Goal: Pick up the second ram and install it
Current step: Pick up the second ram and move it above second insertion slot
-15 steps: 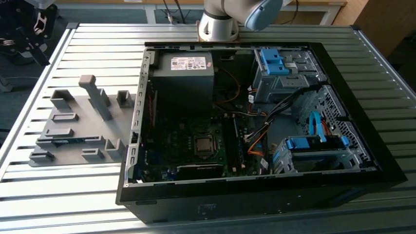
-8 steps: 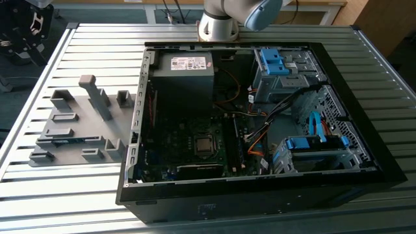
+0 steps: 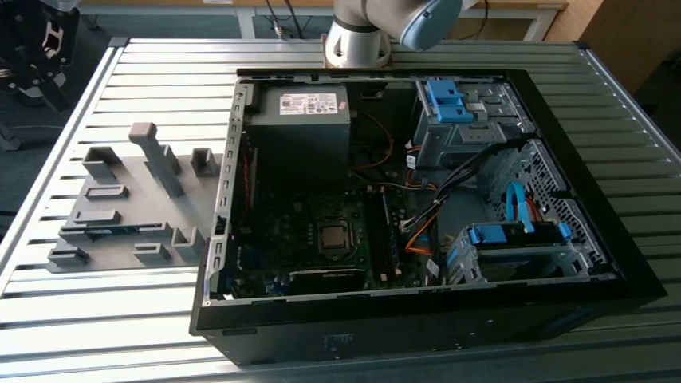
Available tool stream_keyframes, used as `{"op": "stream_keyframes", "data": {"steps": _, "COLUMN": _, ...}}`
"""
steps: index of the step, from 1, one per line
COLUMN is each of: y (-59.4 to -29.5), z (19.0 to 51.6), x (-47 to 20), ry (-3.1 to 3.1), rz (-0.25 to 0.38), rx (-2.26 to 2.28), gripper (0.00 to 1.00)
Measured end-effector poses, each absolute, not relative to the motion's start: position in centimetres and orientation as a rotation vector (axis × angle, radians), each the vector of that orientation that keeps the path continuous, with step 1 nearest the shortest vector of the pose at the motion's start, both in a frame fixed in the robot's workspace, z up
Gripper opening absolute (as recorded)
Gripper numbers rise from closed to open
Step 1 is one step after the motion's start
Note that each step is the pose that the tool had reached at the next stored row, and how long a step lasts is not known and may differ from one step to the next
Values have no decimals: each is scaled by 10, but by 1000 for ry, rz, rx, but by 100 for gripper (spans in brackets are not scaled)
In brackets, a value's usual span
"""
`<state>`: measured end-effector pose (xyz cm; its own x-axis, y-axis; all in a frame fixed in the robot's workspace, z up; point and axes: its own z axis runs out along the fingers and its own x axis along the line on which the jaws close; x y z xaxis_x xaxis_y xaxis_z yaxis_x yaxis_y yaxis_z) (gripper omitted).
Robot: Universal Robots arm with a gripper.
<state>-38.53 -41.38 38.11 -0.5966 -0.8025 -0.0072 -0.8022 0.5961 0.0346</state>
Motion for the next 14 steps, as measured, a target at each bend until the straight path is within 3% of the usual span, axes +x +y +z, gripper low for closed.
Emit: {"op": "stream_keyframes", "data": {"steps": 14, "y": -414, "z": 379, "x": -393, "ry": -2682, "rz": -51, "rx": 1611, "gripper": 10}}
